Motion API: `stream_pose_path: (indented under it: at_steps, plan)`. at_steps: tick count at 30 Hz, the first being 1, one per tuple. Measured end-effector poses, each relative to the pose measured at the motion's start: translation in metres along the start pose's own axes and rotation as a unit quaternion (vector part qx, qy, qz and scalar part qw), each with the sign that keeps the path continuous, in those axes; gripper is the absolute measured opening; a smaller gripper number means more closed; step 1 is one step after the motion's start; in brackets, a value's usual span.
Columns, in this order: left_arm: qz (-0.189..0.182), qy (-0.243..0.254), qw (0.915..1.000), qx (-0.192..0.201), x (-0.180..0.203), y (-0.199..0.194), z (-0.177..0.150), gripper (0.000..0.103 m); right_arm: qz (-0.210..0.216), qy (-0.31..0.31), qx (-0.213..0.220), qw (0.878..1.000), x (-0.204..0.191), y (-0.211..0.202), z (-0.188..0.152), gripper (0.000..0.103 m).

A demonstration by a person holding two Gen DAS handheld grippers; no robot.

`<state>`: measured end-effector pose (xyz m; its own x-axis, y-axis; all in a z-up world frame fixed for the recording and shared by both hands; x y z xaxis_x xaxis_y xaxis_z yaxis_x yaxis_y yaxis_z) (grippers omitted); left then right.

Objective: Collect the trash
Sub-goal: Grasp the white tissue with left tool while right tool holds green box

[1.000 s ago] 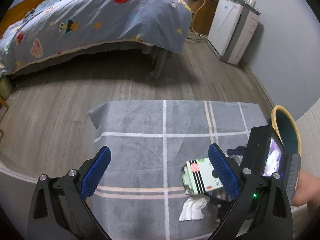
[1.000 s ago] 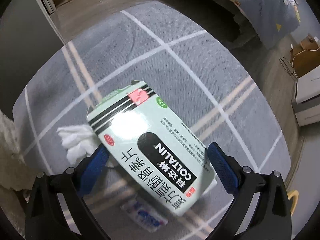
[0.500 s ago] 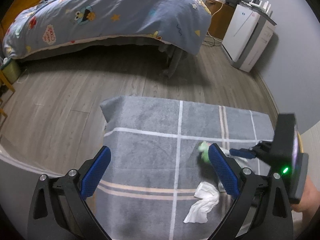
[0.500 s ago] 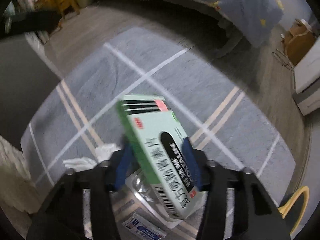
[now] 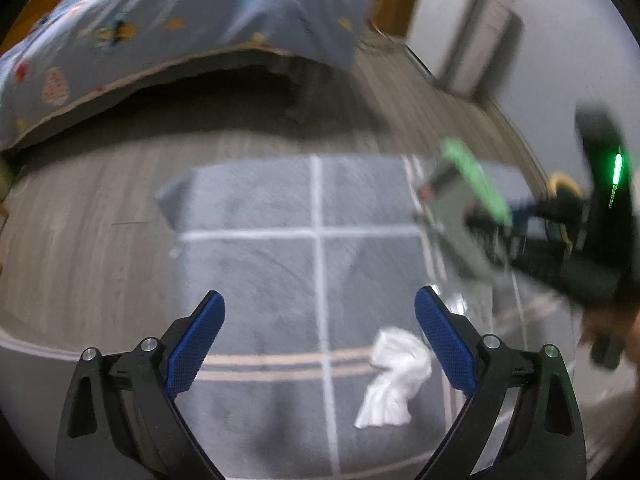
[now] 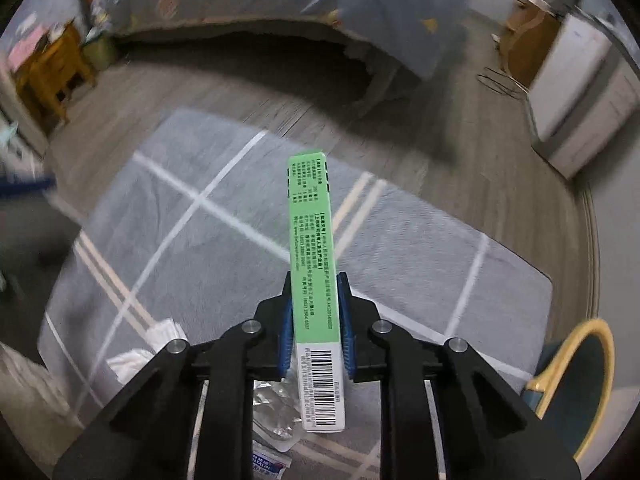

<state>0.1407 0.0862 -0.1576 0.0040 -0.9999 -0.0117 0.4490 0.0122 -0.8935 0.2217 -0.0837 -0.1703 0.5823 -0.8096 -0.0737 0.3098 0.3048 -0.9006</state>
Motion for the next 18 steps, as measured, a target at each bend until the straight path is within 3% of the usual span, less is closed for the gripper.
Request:
stream_pose_path:
  at_steps: [9, 11, 13, 18]
  plan:
    - [-0.003, 0.133, 0.9886, -0.069, 0.073, 0.038, -0.045, 0.093, -0.014, 0.073, 0.015, 0.997, 0.029, -0.024, -0.012, 0.019]
    - [0.003, 0.154, 0.9844, -0.085, 0.08, 0.045, -0.052, 0.084, -0.016, 0.071, 0.015, 0.997, 0.029, -0.025, -0.014, 0.019]
    - [0.003, 0.16, 0.9818, -0.103, 0.083, 0.051, -0.056, 0.068, -0.021, 0.068, 0.012, 0.997, 0.031, -0.026, -0.016, 0.019]
    - [0.004, 0.168, 0.9782, -0.122, 0.086, 0.059, -0.061, 0.058, -0.019, 0.075, 0.012, 0.997, 0.036, -0.028, -0.02, 0.019]
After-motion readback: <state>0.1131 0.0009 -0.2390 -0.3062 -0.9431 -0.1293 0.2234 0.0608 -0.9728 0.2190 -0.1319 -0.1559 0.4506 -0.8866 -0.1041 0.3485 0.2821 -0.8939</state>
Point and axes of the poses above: each gripper's, at about its wrist camera, not at the fingertips, and y roughly the way its jaws point, x to its right, z to its top, the point moved 2 cm from there along y, roughly the way its jaws point, and after that the axes turned 6 degrees about z, right-handed, at the moved point
